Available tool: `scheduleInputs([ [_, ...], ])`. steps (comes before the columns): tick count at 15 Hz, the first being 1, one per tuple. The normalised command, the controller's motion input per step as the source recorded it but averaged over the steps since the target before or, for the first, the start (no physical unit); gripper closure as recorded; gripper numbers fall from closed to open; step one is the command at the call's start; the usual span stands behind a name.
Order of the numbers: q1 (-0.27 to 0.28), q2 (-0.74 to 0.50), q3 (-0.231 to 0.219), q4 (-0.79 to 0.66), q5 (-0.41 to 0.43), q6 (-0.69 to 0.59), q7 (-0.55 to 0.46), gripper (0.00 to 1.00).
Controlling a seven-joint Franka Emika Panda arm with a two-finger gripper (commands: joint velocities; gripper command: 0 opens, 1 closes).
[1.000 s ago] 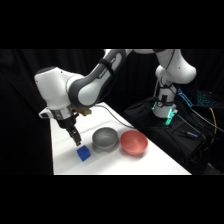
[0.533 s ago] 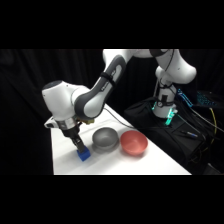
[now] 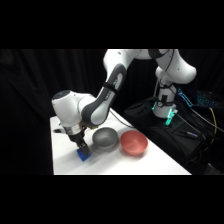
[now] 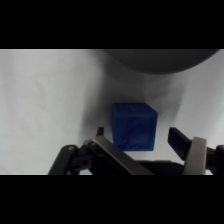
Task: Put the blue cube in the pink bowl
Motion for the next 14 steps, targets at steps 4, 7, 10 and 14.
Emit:
scheduleInputs([
  [4,0.017,-0.02,-0.036,-0.14,-0.016,0.27,0.07,0.0],
  [7,0.015,-0.01,-0.025,-0.11,-0.015,0.24,0.07,0.0],
  [10,0.008,0.01,-0.013,-0.06,-0.004,0.21,0.06,0.0],
  [14,-0.004,0.03,-0.007,-0.01,0.004,0.16,0.05,0.52],
])
